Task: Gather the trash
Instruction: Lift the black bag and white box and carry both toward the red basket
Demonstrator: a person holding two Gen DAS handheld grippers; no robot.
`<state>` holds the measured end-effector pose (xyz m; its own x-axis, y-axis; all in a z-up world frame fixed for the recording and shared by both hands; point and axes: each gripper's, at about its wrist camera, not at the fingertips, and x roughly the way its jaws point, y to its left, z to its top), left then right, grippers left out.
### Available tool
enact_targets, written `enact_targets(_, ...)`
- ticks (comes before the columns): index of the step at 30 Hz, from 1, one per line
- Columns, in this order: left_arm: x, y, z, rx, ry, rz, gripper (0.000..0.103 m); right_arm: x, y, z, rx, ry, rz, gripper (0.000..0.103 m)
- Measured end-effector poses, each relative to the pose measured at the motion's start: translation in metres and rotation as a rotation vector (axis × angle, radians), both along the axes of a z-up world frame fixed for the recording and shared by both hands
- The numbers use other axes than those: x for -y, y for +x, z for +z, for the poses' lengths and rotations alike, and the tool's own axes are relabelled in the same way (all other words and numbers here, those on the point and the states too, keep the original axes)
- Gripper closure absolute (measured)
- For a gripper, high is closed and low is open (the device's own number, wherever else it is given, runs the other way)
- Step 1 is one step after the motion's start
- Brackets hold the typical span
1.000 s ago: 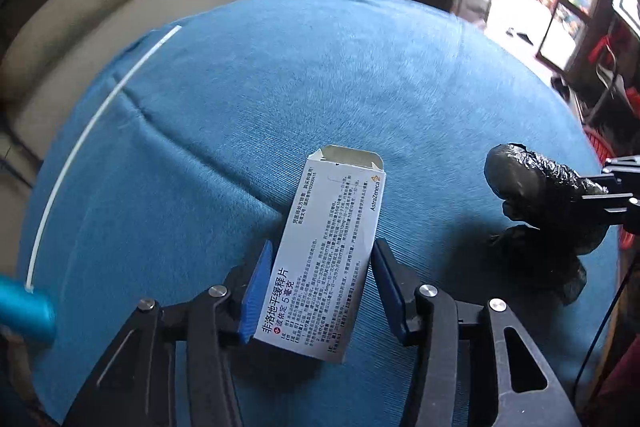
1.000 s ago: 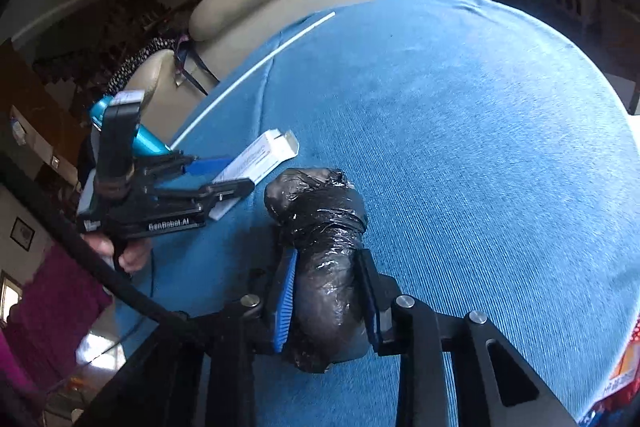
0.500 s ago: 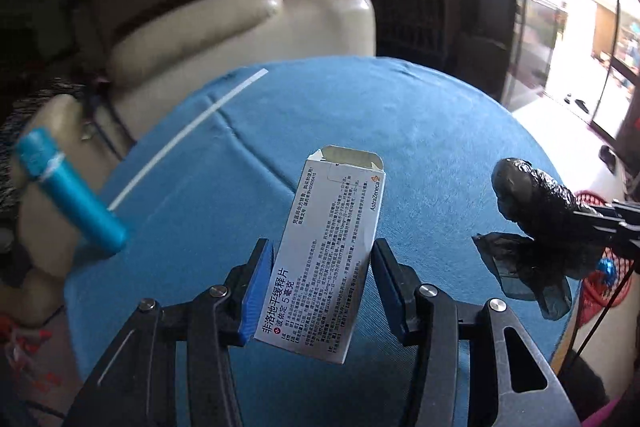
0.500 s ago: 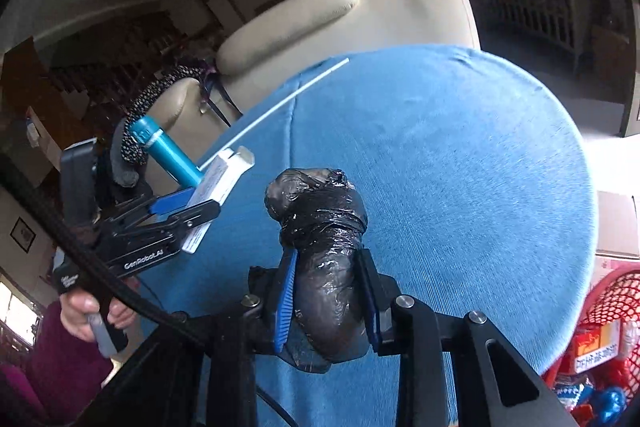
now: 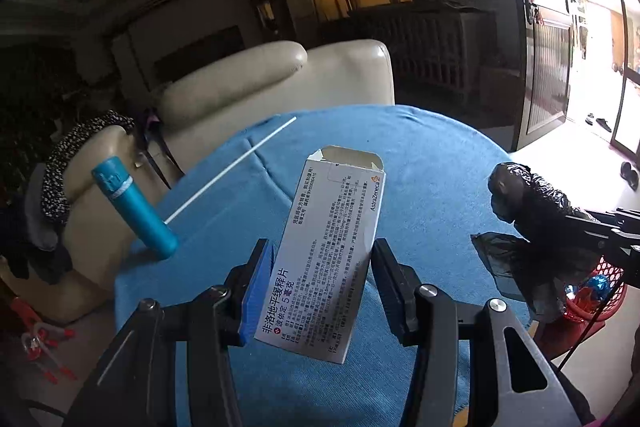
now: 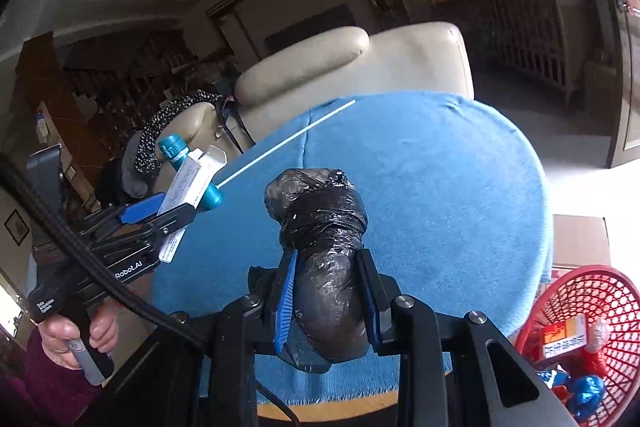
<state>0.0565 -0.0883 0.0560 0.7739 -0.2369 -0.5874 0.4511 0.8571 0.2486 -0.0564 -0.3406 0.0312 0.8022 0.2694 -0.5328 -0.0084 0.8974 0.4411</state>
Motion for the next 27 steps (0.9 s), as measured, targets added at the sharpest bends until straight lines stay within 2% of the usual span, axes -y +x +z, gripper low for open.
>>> enact_targets(12, 0.008, -0.037, 0.014, 0.061, 0.001, 0.02, 0.051, 0.009, -0.037, 0.018, 0.065, 0.006, -0.024, 0.072)
enact_targets(27, 0.008, -0.059, 0.021, 0.105, -0.009, 0.056, 0.051, 0.021, -0.066, 0.025, 0.125, 0.011, -0.024, 0.072)
